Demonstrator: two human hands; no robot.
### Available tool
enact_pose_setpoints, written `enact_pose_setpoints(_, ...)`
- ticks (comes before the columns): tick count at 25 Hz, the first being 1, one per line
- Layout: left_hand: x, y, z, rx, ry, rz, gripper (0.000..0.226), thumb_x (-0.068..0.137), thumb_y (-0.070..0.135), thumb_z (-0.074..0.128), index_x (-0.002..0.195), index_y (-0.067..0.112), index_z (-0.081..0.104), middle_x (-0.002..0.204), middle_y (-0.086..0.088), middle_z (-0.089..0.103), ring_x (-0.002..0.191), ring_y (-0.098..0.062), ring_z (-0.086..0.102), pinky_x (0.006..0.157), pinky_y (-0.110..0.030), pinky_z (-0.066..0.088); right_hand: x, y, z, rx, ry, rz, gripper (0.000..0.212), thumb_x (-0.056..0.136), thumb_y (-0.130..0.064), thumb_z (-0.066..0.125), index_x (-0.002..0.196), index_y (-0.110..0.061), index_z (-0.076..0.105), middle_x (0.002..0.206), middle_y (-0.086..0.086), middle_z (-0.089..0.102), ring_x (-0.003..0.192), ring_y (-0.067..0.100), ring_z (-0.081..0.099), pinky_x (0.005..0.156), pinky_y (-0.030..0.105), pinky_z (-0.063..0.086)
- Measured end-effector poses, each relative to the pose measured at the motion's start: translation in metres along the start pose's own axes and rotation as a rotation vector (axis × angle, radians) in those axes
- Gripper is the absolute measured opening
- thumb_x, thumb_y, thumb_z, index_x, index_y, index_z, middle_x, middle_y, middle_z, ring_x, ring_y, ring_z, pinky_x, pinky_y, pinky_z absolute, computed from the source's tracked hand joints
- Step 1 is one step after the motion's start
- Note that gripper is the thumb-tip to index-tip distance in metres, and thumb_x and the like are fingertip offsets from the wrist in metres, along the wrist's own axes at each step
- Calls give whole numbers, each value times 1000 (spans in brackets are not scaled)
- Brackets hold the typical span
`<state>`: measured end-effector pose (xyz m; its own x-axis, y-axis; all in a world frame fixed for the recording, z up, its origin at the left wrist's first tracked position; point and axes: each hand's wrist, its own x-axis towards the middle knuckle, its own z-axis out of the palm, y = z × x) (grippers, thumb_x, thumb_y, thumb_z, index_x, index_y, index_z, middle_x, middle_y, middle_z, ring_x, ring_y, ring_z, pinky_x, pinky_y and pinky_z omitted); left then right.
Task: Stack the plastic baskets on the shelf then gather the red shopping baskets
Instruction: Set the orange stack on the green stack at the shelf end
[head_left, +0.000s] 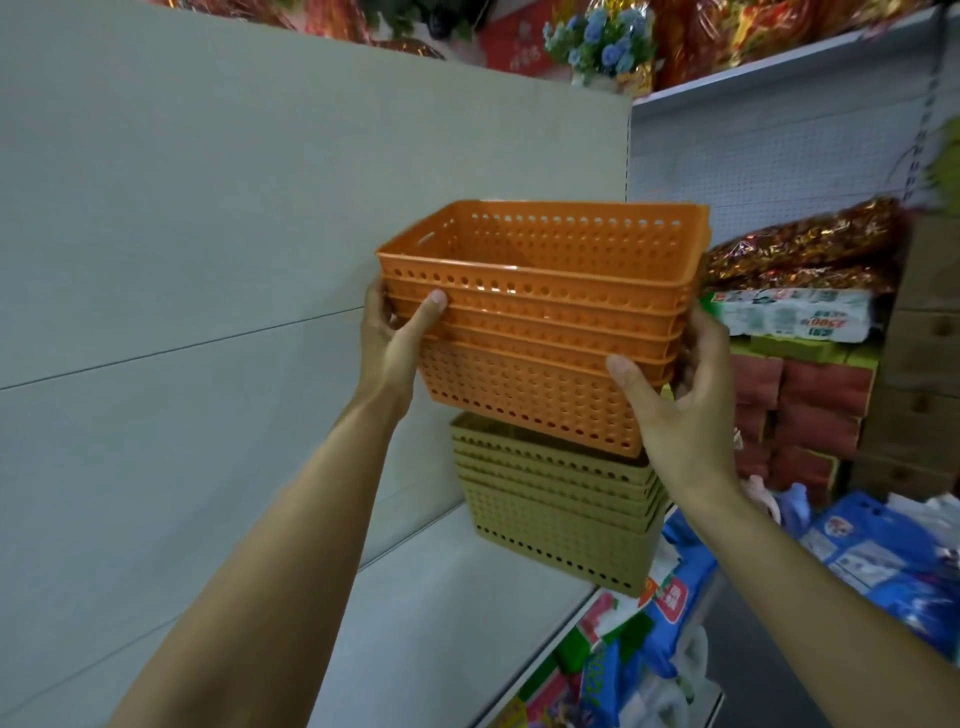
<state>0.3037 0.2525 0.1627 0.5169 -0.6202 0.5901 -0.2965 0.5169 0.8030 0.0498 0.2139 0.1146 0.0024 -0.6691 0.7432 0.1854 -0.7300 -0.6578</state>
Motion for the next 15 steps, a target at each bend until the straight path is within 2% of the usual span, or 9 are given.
enact_pose_setpoints(4, 14, -42, 20, -41, -11, -83, 71, 72, 39, 81, 134, 28, 49, 126, 6, 65, 119, -18, 61, 101, -56, 49, 0, 43, -11, 3, -19, 76, 66, 83, -24, 71, 140, -23, 38, 132, -6, 56, 119, 10, 56, 99, 44, 48)
enact_pose_setpoints(8, 8, -83, 29, -37, -21, -181, 70, 71, 39, 81, 132, 25, 51, 126, 1, 65, 119, -21, 61, 101, -56, 48, -8, 71, -22, -39, -74, 163, 64, 84, -26, 69, 140, -27, 38, 132, -8, 56, 118, 6, 56, 98, 44, 49)
enact_pose_setpoints(10, 3, -97, 30, -4, -34, -223, 62, 80, 33, 77, 134, 24, 50, 126, 1, 65, 118, -20, 60, 102, -51, 48, -17, 84, -28, -124, -119, 218, 61, 84, -40, 66, 138, -32, 39, 131, -11, 55, 119, 4, 53, 99, 46, 47)
enact_pose_setpoints(12, -5, -110, 31, 60, -39, -300, 58, 86, 34, 71, 138, 25, 46, 132, 0, 60, 122, -22, 57, 101, -47, 46, -23, 89, -38, -354, -143, 219, 61, 81, -62, 56, 135, -38, 42, 127, -12, 50, 119, 7, 48, 98, 48, 45)
enact_pose_setpoints(13, -13, -114, 34, 105, -9, -335, 60, 86, 40, 70, 138, 28, 44, 134, 1, 57, 125, -24, 54, 103, -49, 45, -22, 89, -43, -449, -150, 200, 66, 77, -70, 51, 134, -38, 43, 124, -11, 46, 118, 10, 47, 98, 49, 44)
enact_pose_setpoints(15, -41, -121, 41, 158, 74, -387, 69, 78, 59, 69, 137, 35, 41, 138, 4, 53, 131, -28, 50, 108, -58, 40, -7, 79, -50, -457, -114, 186, 76, 72, -73, 50, 137, -35, 38, 130, -6, 40, 122, 16, 43, 99, 51, 42)
